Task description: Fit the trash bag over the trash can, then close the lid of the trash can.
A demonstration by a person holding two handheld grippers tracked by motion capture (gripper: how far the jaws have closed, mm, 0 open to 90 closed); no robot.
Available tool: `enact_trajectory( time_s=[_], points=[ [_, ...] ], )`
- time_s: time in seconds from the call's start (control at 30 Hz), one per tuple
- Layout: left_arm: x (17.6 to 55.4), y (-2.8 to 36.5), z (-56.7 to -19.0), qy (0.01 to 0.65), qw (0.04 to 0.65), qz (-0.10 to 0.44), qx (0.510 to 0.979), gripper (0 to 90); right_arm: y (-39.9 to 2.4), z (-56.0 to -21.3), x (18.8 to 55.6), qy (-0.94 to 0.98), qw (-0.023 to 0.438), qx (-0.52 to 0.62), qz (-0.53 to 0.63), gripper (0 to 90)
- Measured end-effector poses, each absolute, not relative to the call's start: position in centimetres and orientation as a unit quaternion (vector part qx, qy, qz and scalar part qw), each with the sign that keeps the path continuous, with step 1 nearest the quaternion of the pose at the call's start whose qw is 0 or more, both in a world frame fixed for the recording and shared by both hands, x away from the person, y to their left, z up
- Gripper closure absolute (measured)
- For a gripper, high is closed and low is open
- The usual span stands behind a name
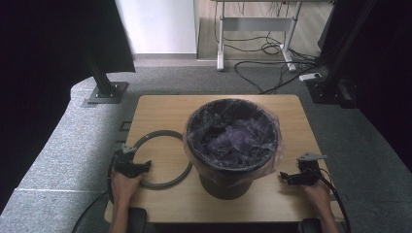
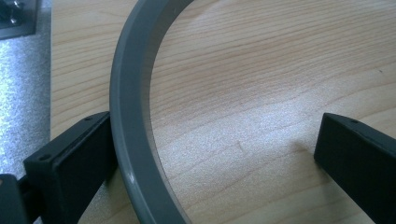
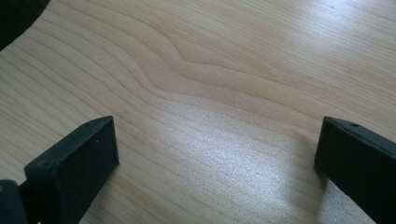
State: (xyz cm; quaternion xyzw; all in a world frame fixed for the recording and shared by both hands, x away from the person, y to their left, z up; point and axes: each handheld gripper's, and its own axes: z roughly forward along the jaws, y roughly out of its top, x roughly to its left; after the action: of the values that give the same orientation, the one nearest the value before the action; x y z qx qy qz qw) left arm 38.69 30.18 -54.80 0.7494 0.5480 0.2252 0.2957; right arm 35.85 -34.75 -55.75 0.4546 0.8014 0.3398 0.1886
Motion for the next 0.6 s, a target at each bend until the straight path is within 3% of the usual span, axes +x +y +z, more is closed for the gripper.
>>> enact_trajectory(
  time_s=[0.5, 0.6],
  points=[
    [39.02, 29.96, -54.48, 0.564, 0.280, 0.219, 0.745, 0.2, -34.60, -55.75, 35.52, 0.794, 0.194, 0.468, 0.337, 0.0],
    [39.16, 30.12, -54.10, 0.571, 0.270, 0.214, 0.745, 5.1, -34.59, -55.75, 35.49, 0.793, 0.195, 0.469, 0.336, 0.0]
  ],
)
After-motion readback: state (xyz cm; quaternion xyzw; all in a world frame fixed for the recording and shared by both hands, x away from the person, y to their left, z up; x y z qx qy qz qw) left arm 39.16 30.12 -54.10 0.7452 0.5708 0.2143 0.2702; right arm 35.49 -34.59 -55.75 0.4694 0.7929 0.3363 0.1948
